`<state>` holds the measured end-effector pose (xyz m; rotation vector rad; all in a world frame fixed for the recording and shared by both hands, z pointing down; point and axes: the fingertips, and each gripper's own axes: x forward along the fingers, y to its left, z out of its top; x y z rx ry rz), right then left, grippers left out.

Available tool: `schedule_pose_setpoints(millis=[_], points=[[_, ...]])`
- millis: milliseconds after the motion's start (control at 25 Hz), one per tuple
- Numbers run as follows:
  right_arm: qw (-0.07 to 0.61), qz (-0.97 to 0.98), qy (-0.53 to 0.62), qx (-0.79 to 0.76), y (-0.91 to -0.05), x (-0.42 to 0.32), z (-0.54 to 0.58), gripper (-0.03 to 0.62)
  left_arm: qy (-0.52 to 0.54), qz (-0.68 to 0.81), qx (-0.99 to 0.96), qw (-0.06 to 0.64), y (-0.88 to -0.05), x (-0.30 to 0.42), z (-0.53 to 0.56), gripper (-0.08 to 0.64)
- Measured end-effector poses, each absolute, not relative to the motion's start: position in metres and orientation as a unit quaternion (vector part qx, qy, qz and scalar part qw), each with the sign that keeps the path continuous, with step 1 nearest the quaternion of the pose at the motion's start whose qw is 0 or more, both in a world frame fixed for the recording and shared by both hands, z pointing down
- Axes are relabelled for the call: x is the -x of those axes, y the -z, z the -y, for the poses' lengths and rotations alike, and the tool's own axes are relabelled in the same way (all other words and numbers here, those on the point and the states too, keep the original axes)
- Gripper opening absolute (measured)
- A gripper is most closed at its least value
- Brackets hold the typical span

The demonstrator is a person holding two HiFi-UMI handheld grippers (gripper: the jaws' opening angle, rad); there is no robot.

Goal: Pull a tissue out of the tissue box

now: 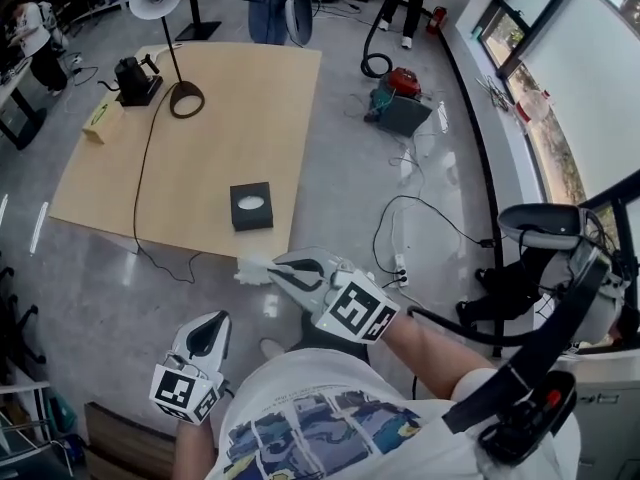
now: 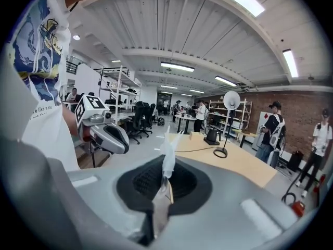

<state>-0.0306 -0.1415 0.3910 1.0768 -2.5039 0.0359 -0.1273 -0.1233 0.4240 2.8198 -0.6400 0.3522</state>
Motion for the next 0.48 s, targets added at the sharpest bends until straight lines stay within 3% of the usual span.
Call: schedule_pose_setpoints(millis=[480], points=[[0.213, 0.903, -0.012, -0.372, -0.3933, 0.0334, 0.1505, 0.003, -0.119, 0.222, -0.961, 0.118, -0.4282, 0.1258, 0.1288, 0.006]])
